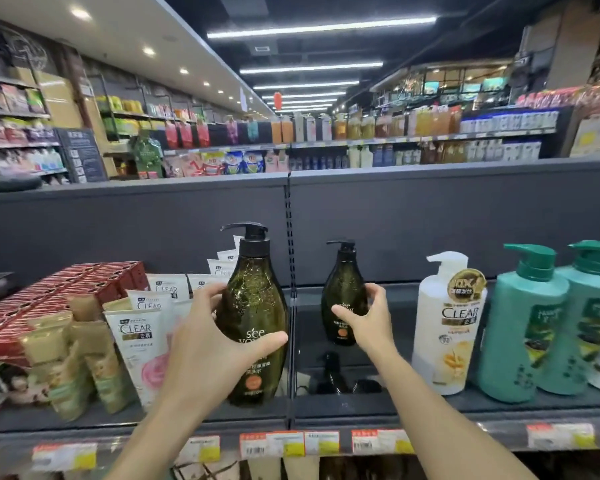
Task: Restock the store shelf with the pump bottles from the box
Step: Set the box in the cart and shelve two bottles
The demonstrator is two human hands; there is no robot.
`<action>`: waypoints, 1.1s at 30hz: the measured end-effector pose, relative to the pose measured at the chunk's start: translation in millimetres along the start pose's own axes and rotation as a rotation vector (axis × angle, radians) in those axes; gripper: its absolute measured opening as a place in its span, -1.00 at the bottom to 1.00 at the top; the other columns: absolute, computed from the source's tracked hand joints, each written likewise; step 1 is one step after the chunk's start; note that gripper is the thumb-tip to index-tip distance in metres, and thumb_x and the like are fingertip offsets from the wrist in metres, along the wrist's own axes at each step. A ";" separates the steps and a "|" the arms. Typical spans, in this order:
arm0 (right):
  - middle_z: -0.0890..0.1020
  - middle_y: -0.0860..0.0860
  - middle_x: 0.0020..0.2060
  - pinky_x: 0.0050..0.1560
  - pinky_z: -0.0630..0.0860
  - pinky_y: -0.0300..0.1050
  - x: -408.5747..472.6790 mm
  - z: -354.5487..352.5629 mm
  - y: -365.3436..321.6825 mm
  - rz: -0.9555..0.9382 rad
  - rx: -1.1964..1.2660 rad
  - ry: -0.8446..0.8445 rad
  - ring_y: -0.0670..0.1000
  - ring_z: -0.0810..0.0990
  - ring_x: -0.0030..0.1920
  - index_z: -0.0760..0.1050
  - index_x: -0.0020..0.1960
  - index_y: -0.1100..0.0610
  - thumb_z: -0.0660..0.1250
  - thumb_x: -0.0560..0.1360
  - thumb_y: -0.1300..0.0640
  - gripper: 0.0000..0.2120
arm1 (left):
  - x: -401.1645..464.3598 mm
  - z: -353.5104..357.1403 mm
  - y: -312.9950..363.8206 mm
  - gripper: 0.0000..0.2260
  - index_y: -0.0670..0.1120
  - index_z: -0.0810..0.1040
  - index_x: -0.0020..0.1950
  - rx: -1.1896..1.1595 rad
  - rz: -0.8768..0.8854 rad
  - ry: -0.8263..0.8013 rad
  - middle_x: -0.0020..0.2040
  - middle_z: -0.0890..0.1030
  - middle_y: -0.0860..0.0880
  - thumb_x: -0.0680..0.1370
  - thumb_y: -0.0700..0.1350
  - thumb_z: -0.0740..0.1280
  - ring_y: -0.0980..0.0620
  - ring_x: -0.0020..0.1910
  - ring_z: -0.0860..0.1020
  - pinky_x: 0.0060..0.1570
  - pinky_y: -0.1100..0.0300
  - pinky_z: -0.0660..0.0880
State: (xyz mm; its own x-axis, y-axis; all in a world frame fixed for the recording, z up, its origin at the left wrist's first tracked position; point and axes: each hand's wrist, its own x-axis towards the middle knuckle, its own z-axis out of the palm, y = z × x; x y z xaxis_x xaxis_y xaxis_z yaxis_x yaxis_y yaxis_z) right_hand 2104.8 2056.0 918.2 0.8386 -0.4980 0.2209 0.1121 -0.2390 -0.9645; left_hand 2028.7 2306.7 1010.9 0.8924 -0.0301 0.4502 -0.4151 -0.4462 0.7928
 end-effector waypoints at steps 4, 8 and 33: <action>0.48 0.06 0.23 -0.38 0.44 -0.53 2.4 5.5 5.5 -0.012 -0.038 -0.011 -0.03 0.49 0.09 0.28 0.34 0.05 0.54 0.38 0.19 -0.36 | 4.7 5.8 -9.7 -0.19 0.19 0.29 0.21 0.007 -0.017 -0.015 0.04 0.45 0.29 0.07 0.20 0.61 0.19 0.07 0.50 0.12 0.05 0.49; 0.46 0.03 0.28 -0.17 0.60 -0.31 -1.0 8.9 9.8 -0.008 -0.063 -0.001 0.00 0.51 0.16 0.20 0.41 -0.04 0.53 0.40 0.07 -0.29 | 3.8 8.4 -16.4 -0.17 0.19 0.27 0.24 0.031 -0.002 -0.036 0.09 0.47 0.22 0.08 0.22 0.60 0.14 0.11 0.49 0.12 0.08 0.49; 0.49 0.12 0.37 0.47 0.25 0.06 -93.6 -24.8 57.8 -0.311 -1.136 -0.194 0.06 0.40 0.43 0.46 0.39 0.19 -0.03 0.58 -0.26 -0.33 | 67.1 142.0 -83.1 -0.29 0.23 0.23 0.27 -0.134 -0.012 -0.058 0.18 0.49 0.01 0.29 -0.06 0.56 0.06 0.10 0.51 -0.22 0.47 0.45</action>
State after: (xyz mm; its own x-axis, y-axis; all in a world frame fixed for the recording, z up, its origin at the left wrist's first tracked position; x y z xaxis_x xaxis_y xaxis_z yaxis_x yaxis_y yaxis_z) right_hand 2019.6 2068.1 845.4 0.9364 -0.1771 0.3030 -0.1290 -0.9766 -0.1721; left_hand 2148.3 2214.8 916.9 0.9047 -0.0786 0.4187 -0.4204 -0.3233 0.8478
